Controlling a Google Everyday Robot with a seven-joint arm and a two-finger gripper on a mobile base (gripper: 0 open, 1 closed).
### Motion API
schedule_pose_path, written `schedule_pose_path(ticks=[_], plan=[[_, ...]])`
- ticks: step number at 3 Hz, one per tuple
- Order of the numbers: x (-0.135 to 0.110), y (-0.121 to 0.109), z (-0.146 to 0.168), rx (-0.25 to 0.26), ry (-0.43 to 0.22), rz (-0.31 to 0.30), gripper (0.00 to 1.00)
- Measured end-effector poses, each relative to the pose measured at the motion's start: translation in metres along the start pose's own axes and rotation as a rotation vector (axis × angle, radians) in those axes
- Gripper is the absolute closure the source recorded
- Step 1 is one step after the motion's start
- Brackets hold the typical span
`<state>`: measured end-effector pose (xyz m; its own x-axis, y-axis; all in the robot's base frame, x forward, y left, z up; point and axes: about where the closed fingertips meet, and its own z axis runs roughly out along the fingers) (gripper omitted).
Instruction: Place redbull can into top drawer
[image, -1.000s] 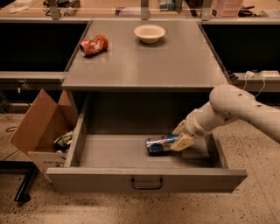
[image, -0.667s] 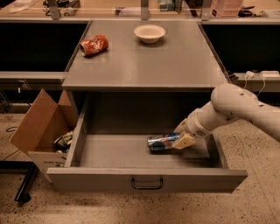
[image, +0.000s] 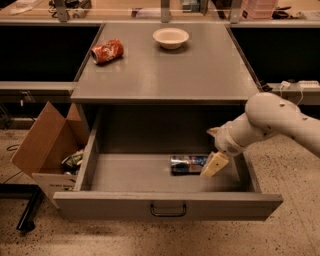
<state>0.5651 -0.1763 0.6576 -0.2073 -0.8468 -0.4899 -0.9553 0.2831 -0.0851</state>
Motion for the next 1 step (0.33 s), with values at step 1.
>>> schedule_pose_path(ticks=[1], plan=[[0.0013, -0.0070, -0.0274, 0.036, -0.040, 0.009, 0.00]])
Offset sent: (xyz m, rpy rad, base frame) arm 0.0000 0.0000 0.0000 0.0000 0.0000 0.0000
